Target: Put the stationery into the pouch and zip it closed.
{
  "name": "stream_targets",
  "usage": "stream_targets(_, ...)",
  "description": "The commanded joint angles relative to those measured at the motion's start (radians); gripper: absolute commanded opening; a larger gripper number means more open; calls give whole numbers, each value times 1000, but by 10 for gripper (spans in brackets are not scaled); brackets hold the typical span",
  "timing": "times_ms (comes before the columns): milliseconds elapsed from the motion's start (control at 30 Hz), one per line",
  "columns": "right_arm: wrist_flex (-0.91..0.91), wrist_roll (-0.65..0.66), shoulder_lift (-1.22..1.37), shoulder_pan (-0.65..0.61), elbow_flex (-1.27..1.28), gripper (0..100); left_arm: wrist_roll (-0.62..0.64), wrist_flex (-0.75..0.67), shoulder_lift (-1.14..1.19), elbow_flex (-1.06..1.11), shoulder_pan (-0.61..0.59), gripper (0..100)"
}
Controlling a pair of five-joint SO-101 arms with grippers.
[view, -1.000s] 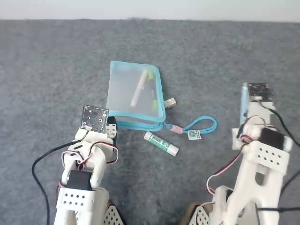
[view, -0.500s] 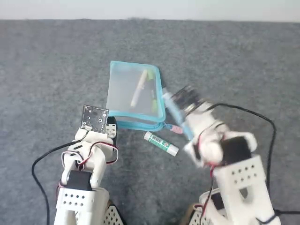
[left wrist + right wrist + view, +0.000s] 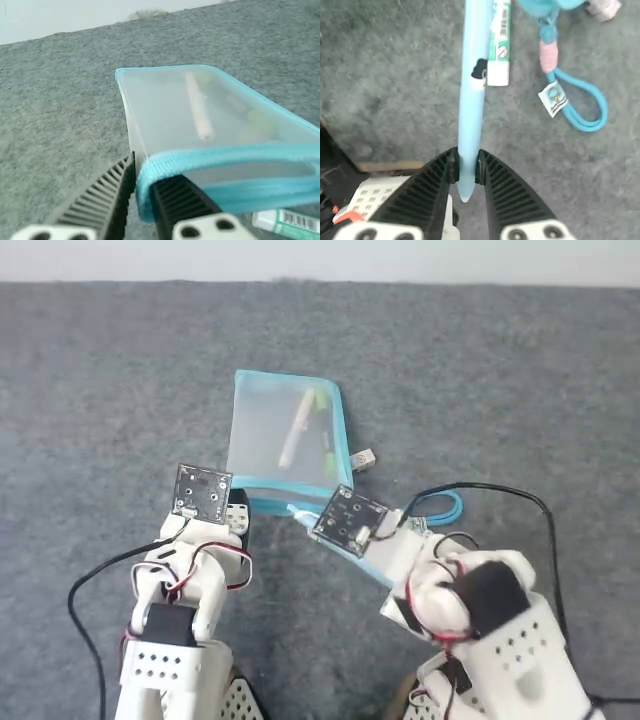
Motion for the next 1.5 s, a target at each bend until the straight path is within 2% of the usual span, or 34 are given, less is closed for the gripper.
stream_targets(0,28,-11,131,19,-66,6,6,-5,5,-30,8,12)
stream_targets(267,31,-135,495,16,-319,6,6,-5,5,-30,6,12)
stream_targets(467,33,-155,704,16,-468,6,6,-5,5,-30,5,12)
stream_targets(967,39,-264,921,51,-689,6,6,-6,5,-28,12,12)
stream_targets(1167,39,-305,986,137,-789,6,5,-5,5,-19,77,12)
stream_targets(1467,39,-302,1110,137,-872,6,-86,0,5,12,222,12)
